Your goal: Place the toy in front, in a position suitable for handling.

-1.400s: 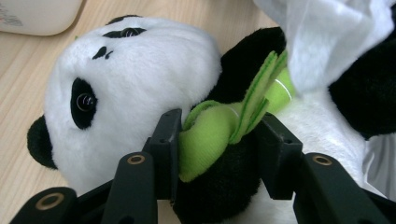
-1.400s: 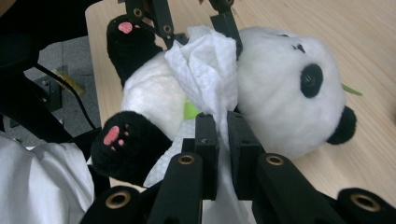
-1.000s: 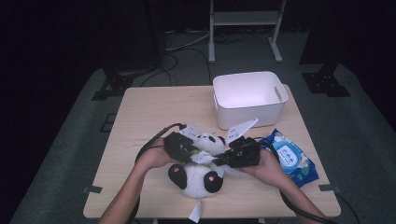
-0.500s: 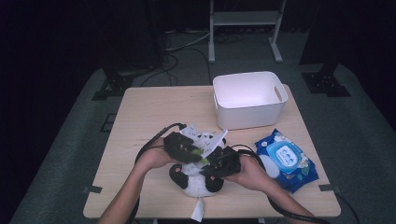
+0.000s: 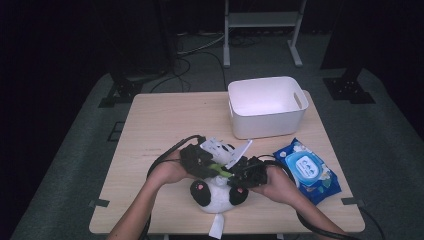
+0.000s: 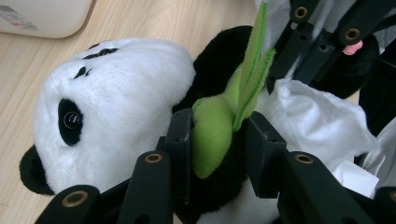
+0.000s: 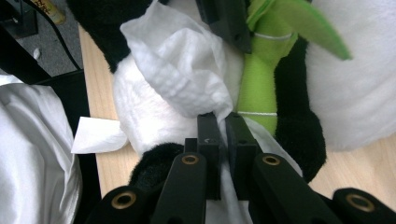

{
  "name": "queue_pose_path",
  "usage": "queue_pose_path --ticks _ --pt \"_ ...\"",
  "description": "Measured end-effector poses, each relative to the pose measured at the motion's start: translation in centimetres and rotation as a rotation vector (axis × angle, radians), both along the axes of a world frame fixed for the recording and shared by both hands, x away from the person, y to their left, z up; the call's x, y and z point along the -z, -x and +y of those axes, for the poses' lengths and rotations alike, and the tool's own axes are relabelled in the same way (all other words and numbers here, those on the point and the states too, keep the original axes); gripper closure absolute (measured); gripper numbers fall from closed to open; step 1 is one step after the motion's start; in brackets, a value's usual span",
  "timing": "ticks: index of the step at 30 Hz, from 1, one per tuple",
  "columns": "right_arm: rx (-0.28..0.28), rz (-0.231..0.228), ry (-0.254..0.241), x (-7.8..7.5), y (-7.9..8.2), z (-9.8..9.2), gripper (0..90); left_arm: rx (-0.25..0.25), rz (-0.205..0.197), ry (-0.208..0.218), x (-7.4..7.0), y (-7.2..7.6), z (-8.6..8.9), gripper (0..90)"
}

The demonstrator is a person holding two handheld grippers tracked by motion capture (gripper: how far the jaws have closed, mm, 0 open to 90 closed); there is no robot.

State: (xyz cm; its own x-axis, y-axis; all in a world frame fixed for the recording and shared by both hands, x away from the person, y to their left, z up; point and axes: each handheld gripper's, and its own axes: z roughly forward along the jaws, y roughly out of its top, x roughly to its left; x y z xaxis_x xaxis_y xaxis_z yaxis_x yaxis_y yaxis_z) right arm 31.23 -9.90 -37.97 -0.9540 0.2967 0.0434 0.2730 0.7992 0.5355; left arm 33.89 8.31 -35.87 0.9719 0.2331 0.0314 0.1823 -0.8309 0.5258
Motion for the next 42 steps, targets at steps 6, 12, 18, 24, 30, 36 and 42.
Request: queue_pose_path --ticks 6,12,18,24,30,36,42 --pt "0.001 -0.01 0.006 0.1 -0.2 0.1 86.1 -0.009 0.011 0.014 0.1 0.3 0.6 66.8" --pt "0.003 -0.013 0.017 0.1 -0.6 0.6 86.2 -0.015 0.009 0.013 0.1 0.7 1.0 67.4" --pt "0.016 0.007 0.021 0.1 -1.1 0.7 86.3 -0.024 0.01 0.022 0.3 0.7 1.1 67.5" --pt "0.005 0.002 0.007 0.1 -0.8 0.4 85.9 -0.016 0.01 0.044 -0.5 0.0 1.4 60.9" --pt "0.008 0.004 -0.012 0.2 -0.8 0.0 85.6 -0.008 -0.025 0.089 -2.2 -1.3 1.9 58.3" --pt "0.003 0.005 -0.011 0.0 -0.6 0.1 85.5 -0.004 -0.047 0.088 -2.5 -3.5 1.6 54.5" --pt "-0.005 0.002 -0.016 0.0 -0.6 0.1 85.4 0.029 -0.042 0.036 -1.1 -5.4 0.7 52.6"
